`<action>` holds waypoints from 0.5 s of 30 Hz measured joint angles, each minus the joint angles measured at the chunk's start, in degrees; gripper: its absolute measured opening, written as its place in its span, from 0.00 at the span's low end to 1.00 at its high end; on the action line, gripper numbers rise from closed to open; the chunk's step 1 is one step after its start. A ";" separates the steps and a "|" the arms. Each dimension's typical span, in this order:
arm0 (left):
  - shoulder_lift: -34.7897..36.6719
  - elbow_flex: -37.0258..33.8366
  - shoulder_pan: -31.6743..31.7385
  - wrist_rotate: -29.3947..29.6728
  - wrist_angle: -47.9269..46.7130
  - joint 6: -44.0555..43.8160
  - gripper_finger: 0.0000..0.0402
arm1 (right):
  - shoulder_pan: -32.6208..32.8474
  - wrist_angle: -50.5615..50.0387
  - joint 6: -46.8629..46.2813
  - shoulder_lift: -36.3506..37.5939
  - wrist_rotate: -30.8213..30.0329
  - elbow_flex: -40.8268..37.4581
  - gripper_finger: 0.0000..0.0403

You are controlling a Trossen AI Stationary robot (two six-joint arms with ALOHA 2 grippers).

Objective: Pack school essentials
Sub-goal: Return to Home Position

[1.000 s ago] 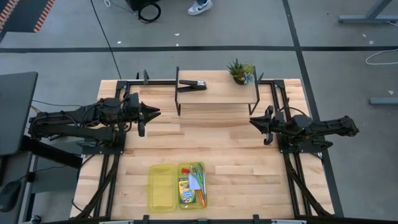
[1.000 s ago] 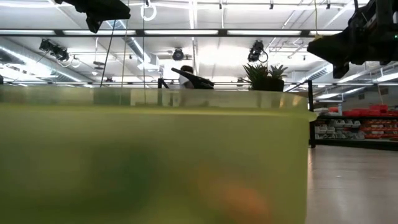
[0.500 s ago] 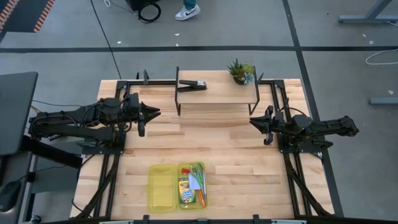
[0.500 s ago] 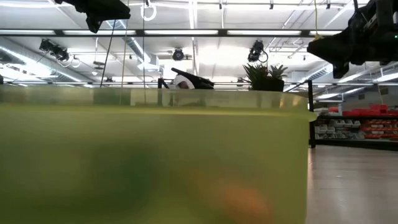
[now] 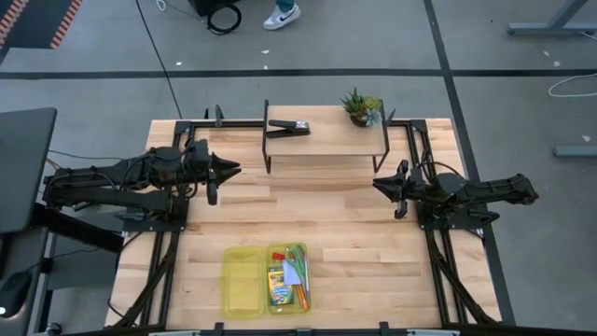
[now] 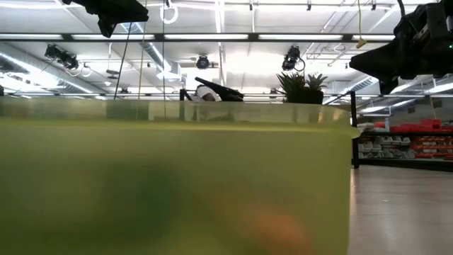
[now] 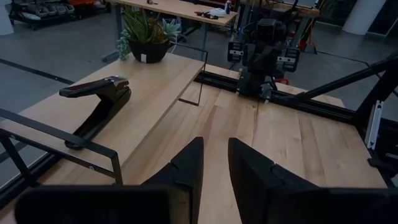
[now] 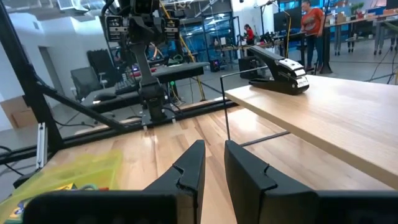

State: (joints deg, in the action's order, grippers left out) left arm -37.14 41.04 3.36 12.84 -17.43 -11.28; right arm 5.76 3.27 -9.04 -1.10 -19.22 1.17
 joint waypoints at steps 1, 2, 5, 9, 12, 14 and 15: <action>0.02 0.00 0.01 0.00 0.00 0.03 0.20 | 0.00 0.00 0.02 0.00 0.00 0.00 0.17; 0.02 0.00 0.02 -0.02 0.02 0.02 0.20 | 0.00 0.00 0.02 0.02 0.00 0.00 0.17; 0.02 0.00 0.02 0.00 0.01 0.02 0.21 | 0.00 0.00 0.02 0.02 0.00 0.00 0.17; 0.01 -0.01 0.00 0.00 0.00 0.04 0.22 | 0.00 0.00 0.03 0.02 0.00 0.00 0.17; 0.01 0.00 0.00 -0.01 0.01 0.00 0.22 | 0.00 0.00 0.02 0.02 0.00 0.00 0.17; 0.01 -0.01 0.01 0.00 0.01 0.00 0.21 | -0.02 0.00 0.04 0.00 0.00 0.00 0.17; 0.01 -0.01 0.02 0.00 0.00 -0.03 0.21 | 0.00 0.00 0.03 0.01 0.00 0.00 0.17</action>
State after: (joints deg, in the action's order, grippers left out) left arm -37.13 41.03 3.38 12.84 -17.42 -11.31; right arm 5.76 3.27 -9.01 -1.10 -19.22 1.17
